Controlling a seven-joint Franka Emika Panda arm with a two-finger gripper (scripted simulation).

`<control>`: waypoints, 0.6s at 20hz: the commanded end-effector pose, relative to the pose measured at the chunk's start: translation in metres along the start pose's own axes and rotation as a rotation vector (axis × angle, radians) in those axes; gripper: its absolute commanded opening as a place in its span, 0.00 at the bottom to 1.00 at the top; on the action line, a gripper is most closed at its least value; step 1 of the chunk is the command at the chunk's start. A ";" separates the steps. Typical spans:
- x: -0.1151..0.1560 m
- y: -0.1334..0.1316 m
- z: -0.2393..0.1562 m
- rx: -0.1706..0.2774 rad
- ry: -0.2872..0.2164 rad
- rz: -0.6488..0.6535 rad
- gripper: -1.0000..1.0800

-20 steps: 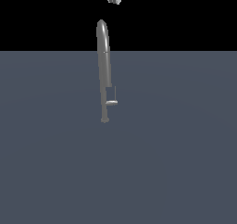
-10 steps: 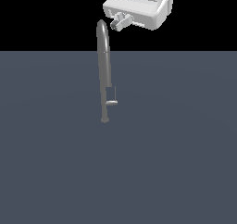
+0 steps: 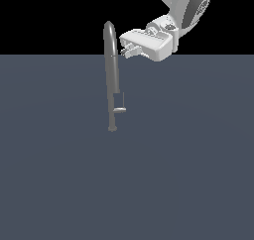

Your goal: Turn on the faucet by rotating a designated handle.

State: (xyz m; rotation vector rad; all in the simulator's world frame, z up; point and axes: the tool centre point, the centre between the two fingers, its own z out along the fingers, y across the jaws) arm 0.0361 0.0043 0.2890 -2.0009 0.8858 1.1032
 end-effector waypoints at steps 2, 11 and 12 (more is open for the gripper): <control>0.027 -0.004 0.005 0.060 -0.075 0.058 0.00; 0.095 -0.011 0.028 0.212 -0.260 0.206 0.00; 0.101 -0.011 0.031 0.226 -0.277 0.219 0.00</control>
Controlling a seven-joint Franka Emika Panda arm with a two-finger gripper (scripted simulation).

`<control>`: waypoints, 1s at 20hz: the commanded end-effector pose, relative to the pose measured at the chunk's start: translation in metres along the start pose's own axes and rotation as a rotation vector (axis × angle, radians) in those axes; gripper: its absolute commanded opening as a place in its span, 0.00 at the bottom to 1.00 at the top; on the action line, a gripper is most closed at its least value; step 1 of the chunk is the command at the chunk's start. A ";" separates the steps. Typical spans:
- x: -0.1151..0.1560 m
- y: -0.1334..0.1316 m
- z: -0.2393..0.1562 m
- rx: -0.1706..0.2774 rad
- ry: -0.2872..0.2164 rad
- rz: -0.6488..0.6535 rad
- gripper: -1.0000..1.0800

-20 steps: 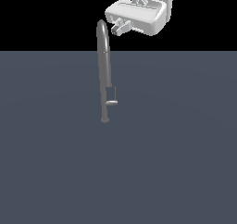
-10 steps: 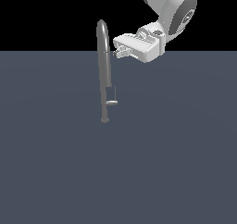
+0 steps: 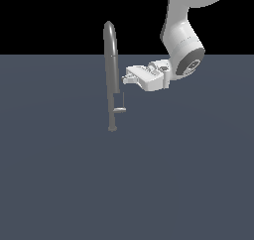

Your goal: Turn on the faucet by rotating a designated handle.

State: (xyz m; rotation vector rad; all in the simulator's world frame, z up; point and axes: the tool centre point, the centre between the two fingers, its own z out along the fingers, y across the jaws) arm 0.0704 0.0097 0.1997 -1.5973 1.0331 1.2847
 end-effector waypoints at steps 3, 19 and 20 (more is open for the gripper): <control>0.026 -0.005 0.006 0.059 -0.072 0.057 0.00; 0.050 -0.004 0.015 0.113 -0.137 0.110 0.00; 0.049 -0.002 0.015 0.113 -0.137 0.110 0.00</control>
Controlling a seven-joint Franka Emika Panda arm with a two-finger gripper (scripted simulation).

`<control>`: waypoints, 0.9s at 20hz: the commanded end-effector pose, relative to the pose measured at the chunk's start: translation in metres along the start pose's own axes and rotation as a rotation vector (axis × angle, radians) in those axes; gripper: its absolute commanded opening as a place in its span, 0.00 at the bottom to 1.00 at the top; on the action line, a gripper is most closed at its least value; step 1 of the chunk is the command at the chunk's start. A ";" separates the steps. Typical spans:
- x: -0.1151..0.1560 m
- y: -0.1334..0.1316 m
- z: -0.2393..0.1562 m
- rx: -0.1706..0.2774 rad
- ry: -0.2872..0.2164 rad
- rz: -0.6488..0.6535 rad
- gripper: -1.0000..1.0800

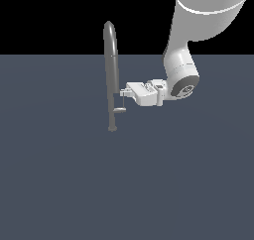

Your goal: Turn on the faucet by rotating a designated handle.

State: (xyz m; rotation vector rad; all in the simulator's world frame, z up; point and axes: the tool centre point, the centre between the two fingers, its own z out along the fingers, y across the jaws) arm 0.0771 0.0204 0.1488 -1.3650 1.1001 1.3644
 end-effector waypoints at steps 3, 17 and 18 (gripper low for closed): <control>-0.003 0.008 0.000 0.000 0.000 0.000 0.00; -0.006 0.034 0.000 0.003 0.001 -0.001 0.00; -0.006 0.037 0.000 0.003 0.001 -0.001 0.00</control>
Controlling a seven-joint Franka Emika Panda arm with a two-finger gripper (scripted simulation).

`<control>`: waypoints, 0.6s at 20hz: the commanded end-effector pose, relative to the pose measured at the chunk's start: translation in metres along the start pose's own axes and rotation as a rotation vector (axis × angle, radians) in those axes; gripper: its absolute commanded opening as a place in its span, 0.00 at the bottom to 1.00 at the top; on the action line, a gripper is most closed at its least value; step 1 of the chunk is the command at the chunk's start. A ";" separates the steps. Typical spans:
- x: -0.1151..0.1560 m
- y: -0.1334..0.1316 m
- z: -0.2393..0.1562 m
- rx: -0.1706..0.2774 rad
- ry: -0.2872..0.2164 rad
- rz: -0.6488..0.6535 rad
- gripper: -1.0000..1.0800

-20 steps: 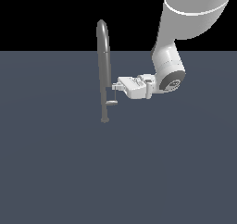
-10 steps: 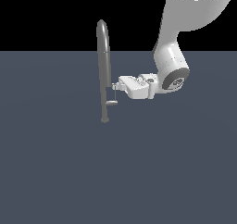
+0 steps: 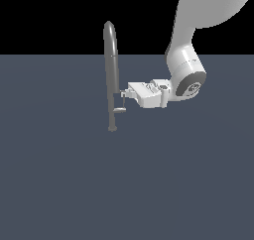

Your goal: Turn on the faucet by rotating a designated handle.

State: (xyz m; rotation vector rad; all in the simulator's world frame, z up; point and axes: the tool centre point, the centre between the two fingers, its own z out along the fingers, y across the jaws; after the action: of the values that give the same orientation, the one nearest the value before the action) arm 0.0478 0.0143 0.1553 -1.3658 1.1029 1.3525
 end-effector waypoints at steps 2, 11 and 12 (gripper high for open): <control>0.000 0.012 0.000 -0.005 -0.004 0.004 0.00; 0.002 0.027 0.000 -0.003 -0.001 -0.004 0.00; 0.004 0.031 0.000 -0.004 -0.001 -0.003 0.00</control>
State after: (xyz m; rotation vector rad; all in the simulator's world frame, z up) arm 0.0245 0.0095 0.1559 -1.3726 1.0940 1.3446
